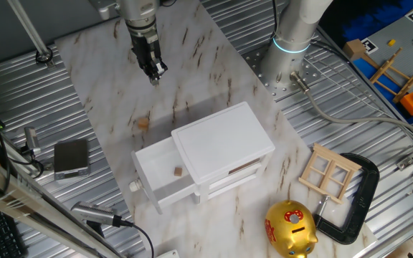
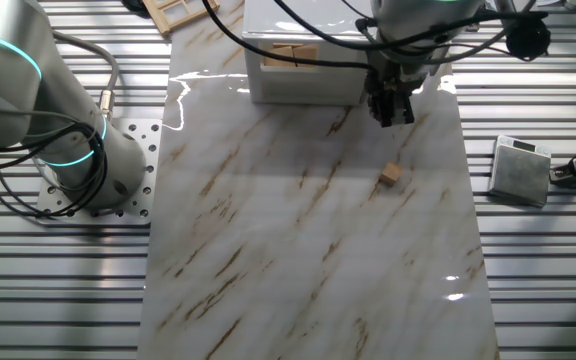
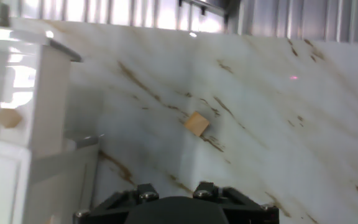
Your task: Put things in the drawer
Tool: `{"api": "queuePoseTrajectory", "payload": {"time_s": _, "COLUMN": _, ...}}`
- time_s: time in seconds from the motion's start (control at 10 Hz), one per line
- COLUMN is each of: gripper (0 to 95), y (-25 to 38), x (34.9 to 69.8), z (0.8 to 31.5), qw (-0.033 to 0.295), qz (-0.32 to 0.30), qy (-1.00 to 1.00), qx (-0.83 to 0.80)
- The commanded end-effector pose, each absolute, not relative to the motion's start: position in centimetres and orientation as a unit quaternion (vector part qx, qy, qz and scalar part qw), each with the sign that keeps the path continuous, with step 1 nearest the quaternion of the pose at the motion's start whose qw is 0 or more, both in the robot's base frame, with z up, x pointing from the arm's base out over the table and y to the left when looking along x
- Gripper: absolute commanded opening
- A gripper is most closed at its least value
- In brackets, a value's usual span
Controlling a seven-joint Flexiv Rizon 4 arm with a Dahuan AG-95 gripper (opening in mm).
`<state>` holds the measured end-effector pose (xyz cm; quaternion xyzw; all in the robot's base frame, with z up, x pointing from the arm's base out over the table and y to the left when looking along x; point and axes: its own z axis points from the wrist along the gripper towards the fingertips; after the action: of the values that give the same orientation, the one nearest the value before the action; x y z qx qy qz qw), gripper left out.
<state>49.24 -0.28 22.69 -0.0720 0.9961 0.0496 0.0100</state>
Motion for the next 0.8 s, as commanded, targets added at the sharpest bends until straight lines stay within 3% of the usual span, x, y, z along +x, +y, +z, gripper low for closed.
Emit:
{"api": "queuePoseTrajectory", "payload": {"time_s": 0.1, "gripper": 0.0, "y": -0.27, "x": 49.21, "z": 22.68, "qw": 0.009, "qz": 0.050, "qy": 0.996, "qx": -0.071}}
{"api": "queuePoseTrajectory", "payload": {"time_s": 0.8, "gripper": 0.0, "y": -0.27, "x": 49.21, "z": 22.68, "qw": 0.003, "qz": 0.051, "qy": 0.996, "qx": -0.069}}
